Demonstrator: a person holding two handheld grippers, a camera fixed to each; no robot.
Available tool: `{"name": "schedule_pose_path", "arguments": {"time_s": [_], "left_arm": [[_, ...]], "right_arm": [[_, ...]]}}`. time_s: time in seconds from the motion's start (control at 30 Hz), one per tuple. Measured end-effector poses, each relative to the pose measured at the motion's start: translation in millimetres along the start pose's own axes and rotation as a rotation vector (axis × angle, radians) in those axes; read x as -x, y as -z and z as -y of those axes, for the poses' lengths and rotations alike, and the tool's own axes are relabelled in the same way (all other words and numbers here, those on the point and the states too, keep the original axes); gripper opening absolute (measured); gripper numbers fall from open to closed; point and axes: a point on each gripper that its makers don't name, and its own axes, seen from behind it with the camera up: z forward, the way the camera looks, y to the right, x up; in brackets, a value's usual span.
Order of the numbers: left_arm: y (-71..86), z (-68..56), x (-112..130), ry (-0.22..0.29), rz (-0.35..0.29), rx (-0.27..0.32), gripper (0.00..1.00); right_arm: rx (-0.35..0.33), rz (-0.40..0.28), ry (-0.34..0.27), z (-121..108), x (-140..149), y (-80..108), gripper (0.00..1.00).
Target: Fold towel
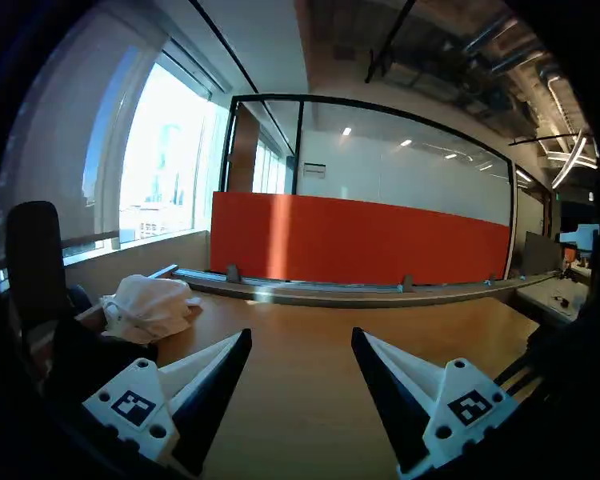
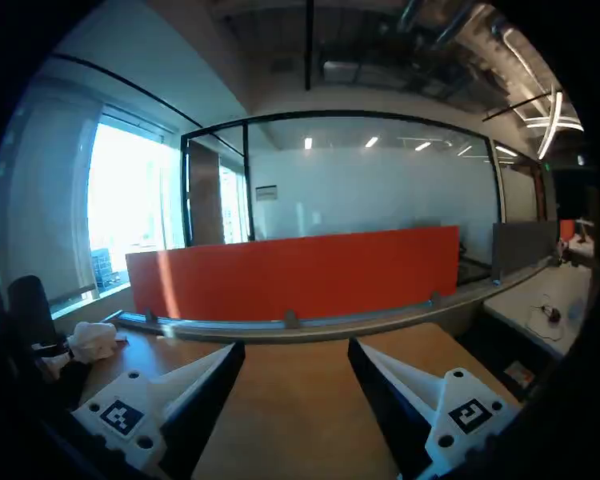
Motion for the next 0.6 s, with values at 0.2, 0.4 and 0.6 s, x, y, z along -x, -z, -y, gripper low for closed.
{"name": "schedule_pose_path", "arguments": {"time_s": [0.2, 0.4, 0.6], "left_arm": [[0.7, 9.0, 30, -0.023, -0.017, -0.001, 0.92], [-0.4, 21.0, 53, -0.048, -0.044, -0.008, 0.92], [-3.2, 27.3, 71, -0.034, -0.064, -0.007, 0.92]], "right_arm": [[-0.003, 0.000, -0.011, 9, 14, 0.7, 0.99], [-0.006, -0.006, 0.001, 21, 28, -3.1, 0.99], [-0.020, -0.020, 0.009, 32, 36, -8.7, 0.99]]}}
